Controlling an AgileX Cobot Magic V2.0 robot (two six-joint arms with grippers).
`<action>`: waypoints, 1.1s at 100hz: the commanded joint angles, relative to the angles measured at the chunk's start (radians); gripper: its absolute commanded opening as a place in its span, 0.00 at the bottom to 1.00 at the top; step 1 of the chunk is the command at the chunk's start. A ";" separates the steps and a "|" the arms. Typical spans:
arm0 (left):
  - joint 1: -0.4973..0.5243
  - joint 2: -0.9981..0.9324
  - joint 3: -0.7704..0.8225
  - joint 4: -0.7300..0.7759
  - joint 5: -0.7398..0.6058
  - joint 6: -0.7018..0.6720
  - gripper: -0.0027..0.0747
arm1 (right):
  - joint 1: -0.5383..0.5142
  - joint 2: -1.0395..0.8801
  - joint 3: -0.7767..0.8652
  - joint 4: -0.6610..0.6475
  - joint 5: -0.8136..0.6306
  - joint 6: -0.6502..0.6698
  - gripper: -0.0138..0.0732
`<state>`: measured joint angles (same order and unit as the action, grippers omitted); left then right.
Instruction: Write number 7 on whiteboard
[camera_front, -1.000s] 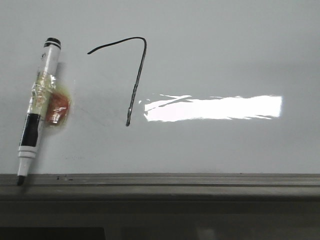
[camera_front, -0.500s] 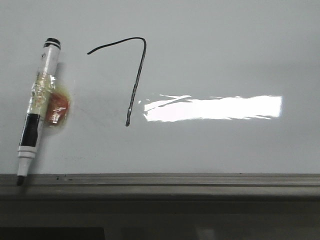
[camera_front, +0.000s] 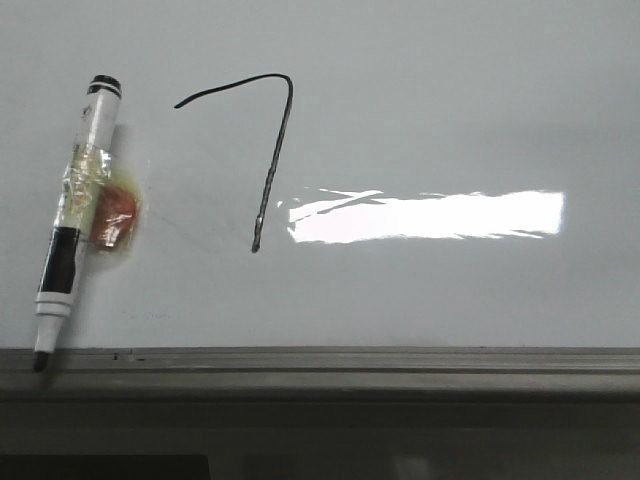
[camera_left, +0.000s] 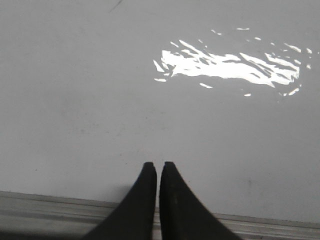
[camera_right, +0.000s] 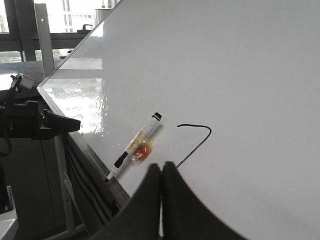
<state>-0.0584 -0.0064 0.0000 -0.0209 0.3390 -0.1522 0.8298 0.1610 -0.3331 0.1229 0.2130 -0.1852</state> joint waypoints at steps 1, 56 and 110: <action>0.001 -0.028 0.025 -0.007 -0.040 -0.009 0.01 | -0.002 0.010 -0.024 -0.006 -0.076 -0.010 0.09; 0.001 -0.028 0.025 -0.007 -0.040 -0.009 0.01 | -0.004 0.010 -0.024 -0.014 -0.076 -0.010 0.09; 0.001 -0.028 0.025 -0.007 -0.040 -0.009 0.01 | -0.568 0.053 0.161 -0.086 -0.389 -0.004 0.09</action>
<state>-0.0584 -0.0064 0.0000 -0.0209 0.3390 -0.1527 0.3786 0.1965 -0.1863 0.0500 -0.0081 -0.1852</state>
